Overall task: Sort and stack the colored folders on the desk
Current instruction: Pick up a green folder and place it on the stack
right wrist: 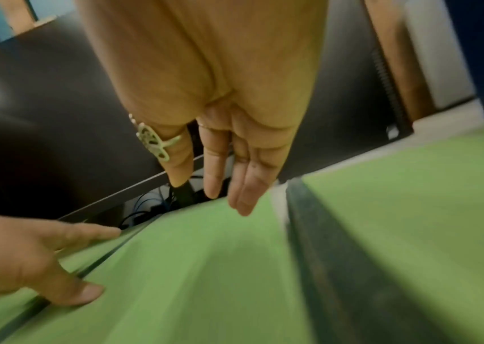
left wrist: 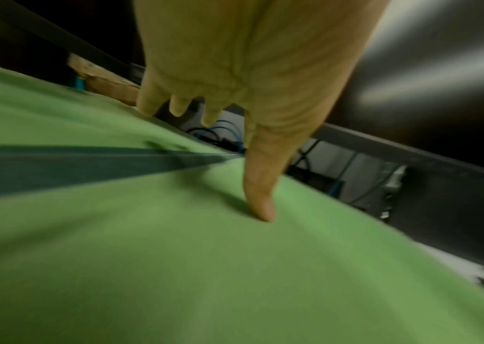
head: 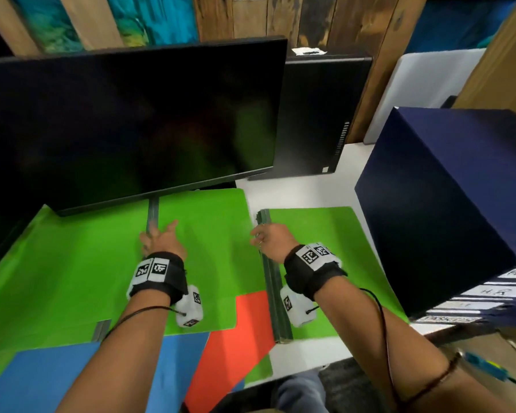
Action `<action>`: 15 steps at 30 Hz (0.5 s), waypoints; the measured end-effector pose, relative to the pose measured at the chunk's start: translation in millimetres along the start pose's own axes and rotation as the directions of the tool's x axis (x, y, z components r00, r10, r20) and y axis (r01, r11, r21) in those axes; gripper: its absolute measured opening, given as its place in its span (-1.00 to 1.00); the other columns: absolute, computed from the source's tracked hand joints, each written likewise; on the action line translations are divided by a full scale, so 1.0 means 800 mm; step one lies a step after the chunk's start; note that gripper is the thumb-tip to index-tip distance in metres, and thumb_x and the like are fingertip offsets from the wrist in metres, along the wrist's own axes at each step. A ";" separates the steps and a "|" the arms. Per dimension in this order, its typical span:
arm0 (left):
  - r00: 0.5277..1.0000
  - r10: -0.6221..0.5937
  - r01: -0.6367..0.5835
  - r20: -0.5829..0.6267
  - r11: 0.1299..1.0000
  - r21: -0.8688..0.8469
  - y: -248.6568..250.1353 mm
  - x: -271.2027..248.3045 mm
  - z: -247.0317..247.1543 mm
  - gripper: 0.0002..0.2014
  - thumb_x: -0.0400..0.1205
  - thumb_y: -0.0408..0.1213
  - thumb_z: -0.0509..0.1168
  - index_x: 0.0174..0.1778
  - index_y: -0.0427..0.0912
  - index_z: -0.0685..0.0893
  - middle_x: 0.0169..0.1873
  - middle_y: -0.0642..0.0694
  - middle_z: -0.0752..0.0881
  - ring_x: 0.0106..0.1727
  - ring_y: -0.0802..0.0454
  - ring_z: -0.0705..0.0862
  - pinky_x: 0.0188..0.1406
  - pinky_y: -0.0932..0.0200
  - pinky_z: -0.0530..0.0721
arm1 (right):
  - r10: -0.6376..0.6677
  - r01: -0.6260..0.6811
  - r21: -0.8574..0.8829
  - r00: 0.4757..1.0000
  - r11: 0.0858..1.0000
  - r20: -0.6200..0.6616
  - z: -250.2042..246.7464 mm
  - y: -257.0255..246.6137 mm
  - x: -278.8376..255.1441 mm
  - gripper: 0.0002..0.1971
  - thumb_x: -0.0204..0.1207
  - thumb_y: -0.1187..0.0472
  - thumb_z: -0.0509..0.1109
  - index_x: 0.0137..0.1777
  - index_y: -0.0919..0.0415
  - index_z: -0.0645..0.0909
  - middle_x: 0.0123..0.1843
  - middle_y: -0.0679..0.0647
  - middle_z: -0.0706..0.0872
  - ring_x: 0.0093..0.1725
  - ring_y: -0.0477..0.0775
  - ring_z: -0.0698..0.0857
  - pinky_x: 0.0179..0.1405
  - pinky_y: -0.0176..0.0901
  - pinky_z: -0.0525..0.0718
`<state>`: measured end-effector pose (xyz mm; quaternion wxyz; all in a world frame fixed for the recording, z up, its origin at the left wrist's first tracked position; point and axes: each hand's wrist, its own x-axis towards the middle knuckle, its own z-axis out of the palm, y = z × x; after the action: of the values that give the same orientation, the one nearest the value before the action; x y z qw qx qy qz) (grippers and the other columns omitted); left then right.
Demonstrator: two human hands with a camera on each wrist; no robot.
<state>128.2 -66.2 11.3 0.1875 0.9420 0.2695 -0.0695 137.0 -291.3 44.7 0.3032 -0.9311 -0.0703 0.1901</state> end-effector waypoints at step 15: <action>0.982 -0.110 0.087 0.150 0.985 0.151 -0.171 -0.047 -0.004 0.20 0.25 0.34 0.43 0.64 -0.17 -0.04 0.65 -0.14 -0.04 0.64 -0.25 0.01 0.56 -0.31 0.23 | 0.355 -0.356 -0.043 0.934 0.933 -0.036 0.106 -0.077 0.026 -0.20 0.51 -0.11 0.36 0.57 0.35 0.15 0.58 0.29 0.29 0.57 0.27 0.29 0.55 0.03 0.29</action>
<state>23.4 24.0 -20.0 0.1362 0.9301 0.2945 -0.1724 121.5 -190.7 11.6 0.2419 -0.9382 0.0988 0.2271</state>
